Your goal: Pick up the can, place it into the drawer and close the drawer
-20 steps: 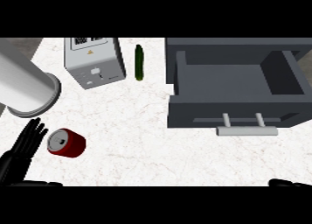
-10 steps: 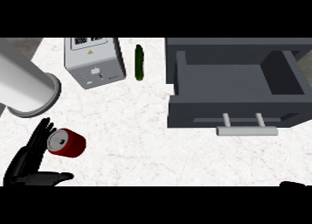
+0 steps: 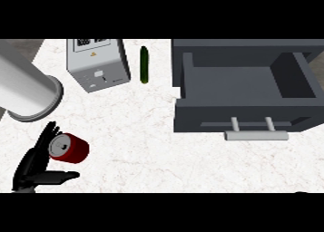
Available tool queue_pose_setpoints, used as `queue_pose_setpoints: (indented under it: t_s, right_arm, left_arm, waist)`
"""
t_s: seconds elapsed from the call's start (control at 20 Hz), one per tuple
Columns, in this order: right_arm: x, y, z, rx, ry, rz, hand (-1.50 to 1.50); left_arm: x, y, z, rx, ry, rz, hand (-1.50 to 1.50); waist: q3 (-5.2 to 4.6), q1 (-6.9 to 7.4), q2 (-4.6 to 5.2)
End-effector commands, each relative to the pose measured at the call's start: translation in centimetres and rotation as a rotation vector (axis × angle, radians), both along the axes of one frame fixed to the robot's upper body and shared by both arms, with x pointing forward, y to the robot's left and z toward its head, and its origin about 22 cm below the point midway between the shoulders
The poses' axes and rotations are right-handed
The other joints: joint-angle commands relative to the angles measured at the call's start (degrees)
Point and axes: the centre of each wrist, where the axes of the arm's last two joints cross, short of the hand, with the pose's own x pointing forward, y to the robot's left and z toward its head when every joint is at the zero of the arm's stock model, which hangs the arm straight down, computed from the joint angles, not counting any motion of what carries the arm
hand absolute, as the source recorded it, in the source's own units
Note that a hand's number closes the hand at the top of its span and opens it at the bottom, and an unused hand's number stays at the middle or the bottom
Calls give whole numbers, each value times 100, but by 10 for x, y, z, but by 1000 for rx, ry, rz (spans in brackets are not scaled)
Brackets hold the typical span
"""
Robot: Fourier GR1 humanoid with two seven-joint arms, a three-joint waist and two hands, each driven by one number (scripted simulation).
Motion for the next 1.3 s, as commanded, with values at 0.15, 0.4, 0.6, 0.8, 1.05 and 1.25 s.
queue_pose_setpoints:
  t_s: [0.15,0.4,0.6,0.8,1.05,1.25]
  right_arm:
    - [4,-13,8,6,-5,0,-150]
    - [-2,-15,13,-35,0,-15,-150]
    - [12,2,2,-22,-7,18,-150]
    - [-1,-13,7,-15,-9,-9,-150]
    - [1,-6,16,-13,-35,-18,-150]
    - [13,-4,1,-39,-23,-20,-150]
  left_arm:
    - [18,12,-14,-17,-7,-1,-150]
    - [33,-29,-20,-16,-19,-50,-150]
    - [36,-13,-22,-46,-19,-118,-150]
    - [36,-17,-23,-39,-25,-173,-150]
    - [57,-13,-11,-108,-47,-212,150]
    - [64,-55,-21,-141,-77,-217,150]
  waist:
    - [-4,-28,9]
    - [1,-10,-1]
    - [-6,-31,19]
    - [-2,-26,8]
    - [-7,-53,18]
    - [-3,-25,12]
